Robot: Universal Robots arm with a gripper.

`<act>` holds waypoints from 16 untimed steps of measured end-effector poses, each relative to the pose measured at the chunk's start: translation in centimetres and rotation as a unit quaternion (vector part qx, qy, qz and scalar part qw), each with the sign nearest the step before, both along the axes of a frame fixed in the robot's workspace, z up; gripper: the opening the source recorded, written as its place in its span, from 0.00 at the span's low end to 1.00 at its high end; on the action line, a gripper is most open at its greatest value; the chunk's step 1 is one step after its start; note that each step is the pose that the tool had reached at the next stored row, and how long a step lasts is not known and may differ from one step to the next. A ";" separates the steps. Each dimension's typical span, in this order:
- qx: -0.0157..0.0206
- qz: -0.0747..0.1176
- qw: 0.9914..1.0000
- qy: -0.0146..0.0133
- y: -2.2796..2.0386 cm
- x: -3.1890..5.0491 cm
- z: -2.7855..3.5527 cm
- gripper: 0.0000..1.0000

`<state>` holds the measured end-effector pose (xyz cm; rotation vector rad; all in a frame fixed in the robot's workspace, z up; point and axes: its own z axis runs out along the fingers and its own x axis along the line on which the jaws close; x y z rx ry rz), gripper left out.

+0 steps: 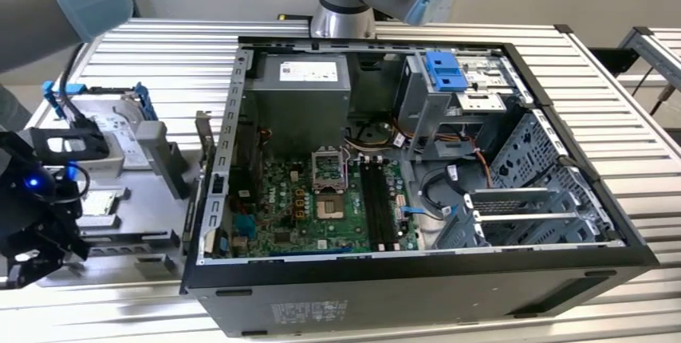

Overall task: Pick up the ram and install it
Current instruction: 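Press down the ram until it locks into place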

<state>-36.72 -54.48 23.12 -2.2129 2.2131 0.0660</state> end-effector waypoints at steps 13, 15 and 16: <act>0.000 -0.001 1.000 0.000 0.00 0.00 5.54 0.00; 0.000 -0.004 1.000 0.000 0.00 0.00 5.99 0.00; 0.000 -0.006 1.000 0.000 0.00 0.00 6.19 0.00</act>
